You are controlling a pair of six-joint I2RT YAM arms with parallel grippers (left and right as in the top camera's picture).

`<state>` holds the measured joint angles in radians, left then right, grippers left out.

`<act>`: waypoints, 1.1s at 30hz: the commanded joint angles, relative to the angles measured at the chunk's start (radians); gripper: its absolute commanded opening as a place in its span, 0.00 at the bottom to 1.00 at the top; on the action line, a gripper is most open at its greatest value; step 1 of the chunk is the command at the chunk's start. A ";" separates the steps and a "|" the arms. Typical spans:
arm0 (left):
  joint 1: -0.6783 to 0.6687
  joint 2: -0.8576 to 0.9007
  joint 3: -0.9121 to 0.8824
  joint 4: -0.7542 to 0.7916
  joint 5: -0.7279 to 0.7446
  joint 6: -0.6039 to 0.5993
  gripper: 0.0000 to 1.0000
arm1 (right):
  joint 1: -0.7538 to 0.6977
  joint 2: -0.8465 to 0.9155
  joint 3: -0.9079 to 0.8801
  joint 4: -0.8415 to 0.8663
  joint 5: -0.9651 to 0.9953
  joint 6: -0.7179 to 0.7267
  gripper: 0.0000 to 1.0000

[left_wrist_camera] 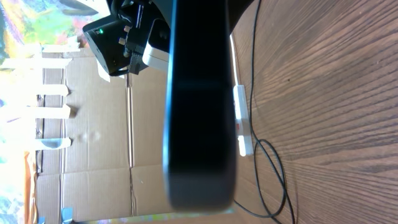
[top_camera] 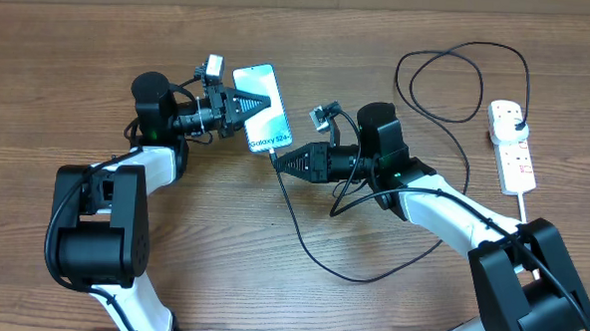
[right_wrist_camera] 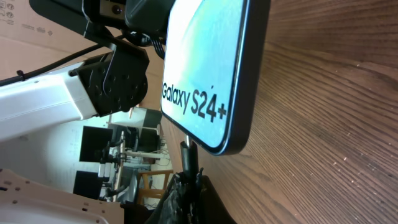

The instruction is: Plug charger to phone and switch on socket

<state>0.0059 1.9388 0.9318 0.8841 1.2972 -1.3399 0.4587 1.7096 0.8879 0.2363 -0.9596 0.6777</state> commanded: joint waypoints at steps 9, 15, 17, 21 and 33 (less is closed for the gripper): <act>-0.008 0.000 0.019 0.011 0.004 0.010 0.04 | -0.008 0.005 -0.006 0.002 0.032 0.004 0.04; -0.008 0.000 0.019 0.011 0.004 0.017 0.04 | -0.008 0.005 -0.006 0.002 0.033 0.008 0.04; -0.008 0.000 0.019 0.011 0.004 0.017 0.04 | -0.008 0.005 -0.006 0.002 0.035 0.008 0.04; -0.008 0.000 0.019 0.011 0.004 0.017 0.04 | -0.008 0.005 -0.006 0.003 0.043 0.029 0.04; -0.008 0.000 0.019 0.011 0.004 0.027 0.04 | -0.008 0.005 -0.006 0.031 0.043 0.053 0.04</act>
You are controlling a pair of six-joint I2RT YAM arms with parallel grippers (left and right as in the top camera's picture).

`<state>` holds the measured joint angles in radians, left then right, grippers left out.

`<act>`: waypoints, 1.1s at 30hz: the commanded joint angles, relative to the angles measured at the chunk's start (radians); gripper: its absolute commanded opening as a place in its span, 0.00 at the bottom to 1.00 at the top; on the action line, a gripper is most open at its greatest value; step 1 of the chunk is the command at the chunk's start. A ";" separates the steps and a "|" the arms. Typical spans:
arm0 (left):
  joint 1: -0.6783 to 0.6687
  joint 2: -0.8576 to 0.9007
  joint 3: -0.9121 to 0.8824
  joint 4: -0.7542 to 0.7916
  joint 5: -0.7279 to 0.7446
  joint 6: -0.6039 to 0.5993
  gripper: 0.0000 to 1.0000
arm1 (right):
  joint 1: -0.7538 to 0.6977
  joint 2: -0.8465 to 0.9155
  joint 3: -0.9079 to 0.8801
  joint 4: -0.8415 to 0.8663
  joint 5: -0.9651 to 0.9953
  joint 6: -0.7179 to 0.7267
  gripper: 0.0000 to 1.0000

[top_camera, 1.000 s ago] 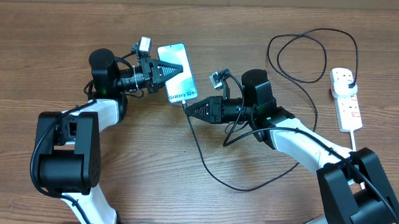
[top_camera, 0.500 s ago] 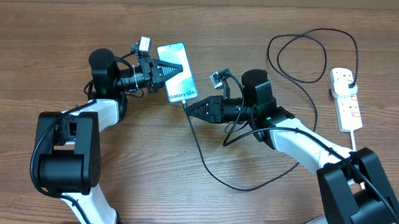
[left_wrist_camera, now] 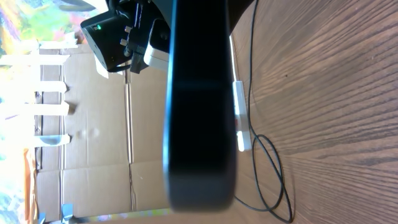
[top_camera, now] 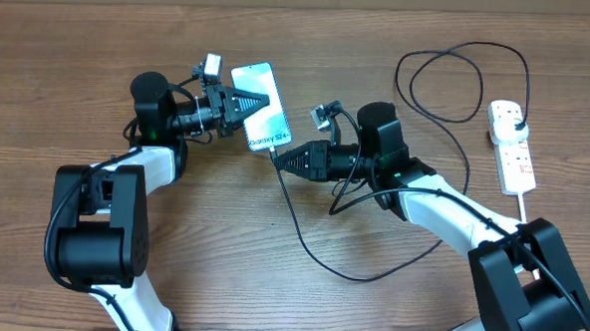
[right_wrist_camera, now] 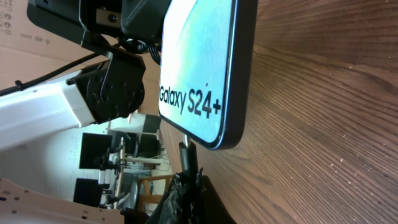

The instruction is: Plug charger to phone and switch on socket

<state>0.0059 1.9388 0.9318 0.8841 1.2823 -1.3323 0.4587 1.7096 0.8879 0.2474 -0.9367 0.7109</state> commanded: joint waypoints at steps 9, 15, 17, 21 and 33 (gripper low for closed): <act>-0.015 0.000 0.019 0.012 0.023 0.039 0.04 | -0.008 0.005 -0.006 0.033 0.037 0.047 0.04; -0.040 0.000 0.019 0.011 0.028 0.076 0.04 | -0.008 0.005 -0.006 0.037 0.047 0.049 0.04; -0.047 0.000 0.019 0.011 0.027 0.077 0.04 | -0.008 0.005 -0.006 0.040 0.047 0.053 0.04; -0.053 0.000 0.019 0.011 0.030 0.080 0.04 | -0.008 0.005 -0.006 0.040 0.072 0.071 0.04; -0.052 0.000 0.019 0.011 0.083 0.099 0.04 | -0.009 0.005 -0.006 0.059 0.084 0.070 0.04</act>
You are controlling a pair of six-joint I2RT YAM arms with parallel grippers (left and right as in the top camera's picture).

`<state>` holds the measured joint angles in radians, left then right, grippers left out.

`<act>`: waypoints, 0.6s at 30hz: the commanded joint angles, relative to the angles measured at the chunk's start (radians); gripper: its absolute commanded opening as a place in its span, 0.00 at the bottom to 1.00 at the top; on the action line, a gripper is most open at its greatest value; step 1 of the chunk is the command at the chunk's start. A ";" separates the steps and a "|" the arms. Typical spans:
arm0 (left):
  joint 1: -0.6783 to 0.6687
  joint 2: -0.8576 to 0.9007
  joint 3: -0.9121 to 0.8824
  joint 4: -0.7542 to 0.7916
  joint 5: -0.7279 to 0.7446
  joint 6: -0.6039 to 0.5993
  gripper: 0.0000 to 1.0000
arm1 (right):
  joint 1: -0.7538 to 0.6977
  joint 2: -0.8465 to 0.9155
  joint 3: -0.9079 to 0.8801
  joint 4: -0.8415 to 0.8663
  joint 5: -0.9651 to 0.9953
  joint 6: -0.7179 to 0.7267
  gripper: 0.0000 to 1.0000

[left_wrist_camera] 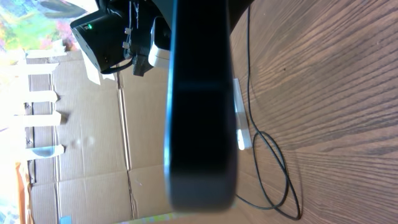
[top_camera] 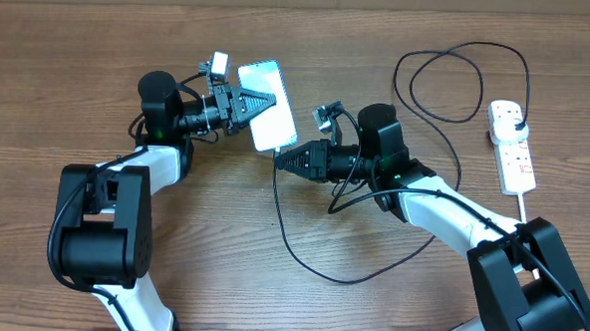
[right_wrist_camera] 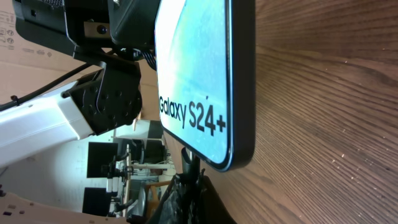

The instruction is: Plug charger to phone and switch on socket

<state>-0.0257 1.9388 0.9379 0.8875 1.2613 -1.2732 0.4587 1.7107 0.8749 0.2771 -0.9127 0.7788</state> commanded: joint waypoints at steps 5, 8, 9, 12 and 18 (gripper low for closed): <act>-0.020 0.000 0.013 0.008 0.140 0.040 0.04 | -0.011 0.003 0.007 0.029 0.060 -0.005 0.04; -0.019 0.000 0.013 0.008 0.163 0.039 0.04 | -0.010 0.003 0.007 0.026 0.060 -0.024 0.04; -0.019 0.000 0.013 0.008 0.172 0.039 0.04 | -0.011 0.003 0.007 0.024 0.060 -0.024 0.04; -0.019 0.000 0.013 0.008 0.197 0.035 0.04 | -0.010 0.003 0.007 0.024 0.060 -0.028 0.04; -0.018 0.000 0.013 0.008 0.229 0.012 0.04 | -0.010 0.003 0.007 0.015 0.060 -0.050 0.04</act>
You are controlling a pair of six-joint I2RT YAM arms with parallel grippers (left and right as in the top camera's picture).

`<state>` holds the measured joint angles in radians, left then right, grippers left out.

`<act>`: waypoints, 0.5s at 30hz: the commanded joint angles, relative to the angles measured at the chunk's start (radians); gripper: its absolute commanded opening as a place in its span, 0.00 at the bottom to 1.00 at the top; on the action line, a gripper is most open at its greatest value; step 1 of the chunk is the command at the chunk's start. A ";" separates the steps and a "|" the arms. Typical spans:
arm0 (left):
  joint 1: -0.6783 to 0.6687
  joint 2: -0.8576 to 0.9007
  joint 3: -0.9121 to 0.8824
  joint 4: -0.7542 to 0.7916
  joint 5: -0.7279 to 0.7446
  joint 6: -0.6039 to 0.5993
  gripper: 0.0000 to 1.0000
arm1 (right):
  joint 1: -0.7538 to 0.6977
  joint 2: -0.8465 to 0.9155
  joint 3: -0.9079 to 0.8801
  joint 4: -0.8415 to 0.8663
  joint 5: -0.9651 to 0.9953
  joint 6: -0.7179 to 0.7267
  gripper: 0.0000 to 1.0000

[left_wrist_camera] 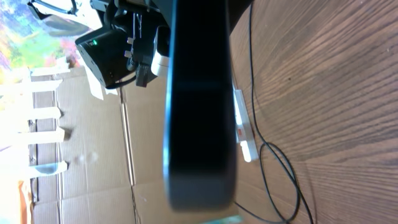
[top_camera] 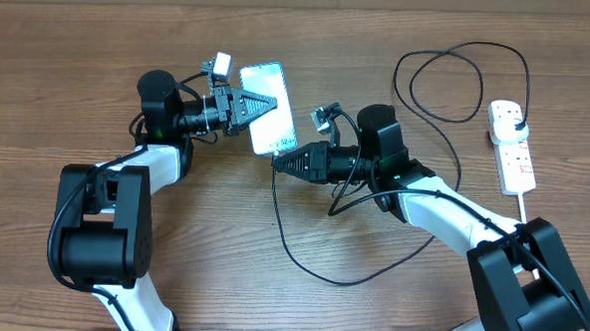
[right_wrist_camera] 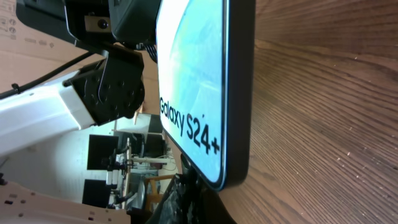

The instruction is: Plug charger to phone and switch on socket

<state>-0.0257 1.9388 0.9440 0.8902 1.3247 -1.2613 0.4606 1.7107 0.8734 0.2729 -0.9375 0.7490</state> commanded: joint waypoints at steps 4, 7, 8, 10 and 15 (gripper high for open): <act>-0.018 0.000 0.007 0.004 0.177 -0.003 0.04 | -0.012 0.003 0.008 0.018 0.085 -0.021 0.04; -0.018 0.000 0.007 0.004 0.196 -0.003 0.04 | -0.012 0.003 0.008 0.018 0.084 -0.036 0.04; -0.018 0.000 0.007 0.003 0.199 -0.003 0.04 | -0.012 0.003 0.008 0.017 0.084 -0.042 0.04; -0.018 0.000 0.007 0.004 0.199 -0.003 0.04 | -0.012 0.003 0.008 0.017 0.084 -0.043 0.04; -0.018 0.000 0.007 0.004 0.199 -0.003 0.04 | -0.012 0.003 0.008 0.012 0.080 -0.043 0.04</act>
<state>-0.0257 1.9388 0.9443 0.8902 1.3811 -1.2610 0.4656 1.7107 0.8734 0.2729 -0.9459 0.7174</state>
